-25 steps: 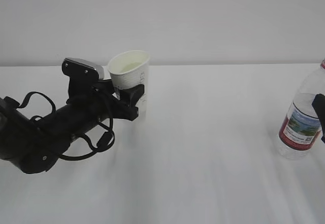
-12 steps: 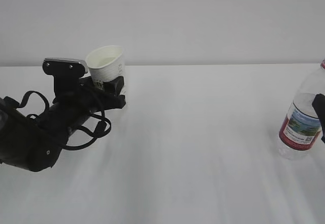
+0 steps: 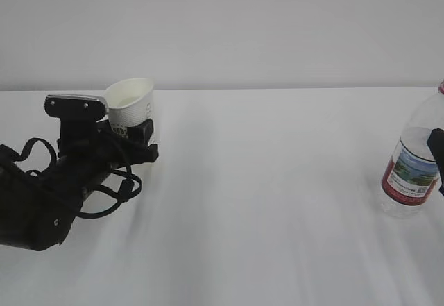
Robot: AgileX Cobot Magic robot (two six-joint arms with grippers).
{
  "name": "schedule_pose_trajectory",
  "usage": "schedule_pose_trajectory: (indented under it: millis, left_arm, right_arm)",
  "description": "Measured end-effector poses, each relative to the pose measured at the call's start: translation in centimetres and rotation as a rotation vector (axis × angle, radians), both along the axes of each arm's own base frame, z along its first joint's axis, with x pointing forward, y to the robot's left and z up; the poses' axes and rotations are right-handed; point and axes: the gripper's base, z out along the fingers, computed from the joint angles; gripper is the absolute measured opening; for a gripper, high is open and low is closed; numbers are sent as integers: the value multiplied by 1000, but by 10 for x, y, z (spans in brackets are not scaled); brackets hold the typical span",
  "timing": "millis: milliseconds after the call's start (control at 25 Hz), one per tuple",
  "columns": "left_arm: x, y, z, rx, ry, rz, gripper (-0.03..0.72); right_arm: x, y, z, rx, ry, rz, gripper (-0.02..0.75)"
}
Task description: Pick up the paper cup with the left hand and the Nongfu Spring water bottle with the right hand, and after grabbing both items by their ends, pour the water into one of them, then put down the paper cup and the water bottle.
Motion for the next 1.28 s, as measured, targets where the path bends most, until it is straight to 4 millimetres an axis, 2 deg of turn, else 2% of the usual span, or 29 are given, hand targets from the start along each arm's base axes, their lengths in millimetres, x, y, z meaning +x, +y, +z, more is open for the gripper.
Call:
schedule_pose_trajectory:
  millis: [200, 480, 1280]
  left_arm:
    - [-9, 6, -7, 17, 36, 11, 456]
    - [-8, 12, -8, 2, 46, 78, 454]
    - [-7, 12, -11, 6, 52, 82, 453]
  right_arm:
    - [0, 0, 0, 0, 0, 0, 596]
    - [0, 0, 0, 0, 0, 0, 596]
    - [0, 0, 0, 1, 0, -2, 594]
